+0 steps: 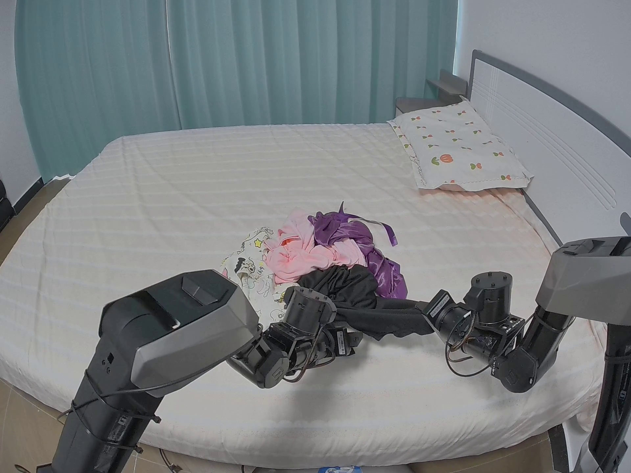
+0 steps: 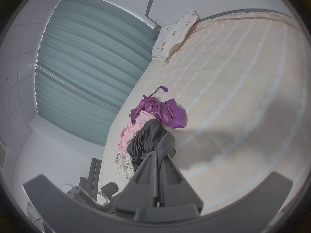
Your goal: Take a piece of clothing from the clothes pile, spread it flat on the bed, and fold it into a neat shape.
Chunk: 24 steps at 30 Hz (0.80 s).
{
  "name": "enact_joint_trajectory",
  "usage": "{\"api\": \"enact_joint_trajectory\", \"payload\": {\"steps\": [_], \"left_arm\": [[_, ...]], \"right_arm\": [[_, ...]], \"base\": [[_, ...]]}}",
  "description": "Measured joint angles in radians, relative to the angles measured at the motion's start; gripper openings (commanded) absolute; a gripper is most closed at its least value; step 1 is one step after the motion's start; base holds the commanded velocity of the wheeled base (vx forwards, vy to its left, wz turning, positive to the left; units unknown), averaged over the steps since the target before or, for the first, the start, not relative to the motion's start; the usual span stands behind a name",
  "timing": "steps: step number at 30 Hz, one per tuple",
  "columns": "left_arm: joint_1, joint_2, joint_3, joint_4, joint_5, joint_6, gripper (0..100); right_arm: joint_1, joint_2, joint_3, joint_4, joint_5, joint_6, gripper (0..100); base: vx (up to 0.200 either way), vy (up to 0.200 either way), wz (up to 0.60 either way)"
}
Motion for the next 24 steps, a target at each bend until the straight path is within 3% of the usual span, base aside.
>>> {"api": "enact_joint_trajectory", "payload": {"steps": [5,24], "left_arm": [[-0.004,0.021,-0.035,0.060,0.055,0.002,100],[0.008,-0.058,0.011,0.180,0.090,-0.002,100]], "right_arm": [[-0.009,-0.005,0.001,0.000,-0.001,-0.001,0],[-0.014,-0.005,0.000,0.000,-0.002,-0.003,0]], "base": [[0.000,0.000,0.00],[0.000,0.000,0.00]]}}
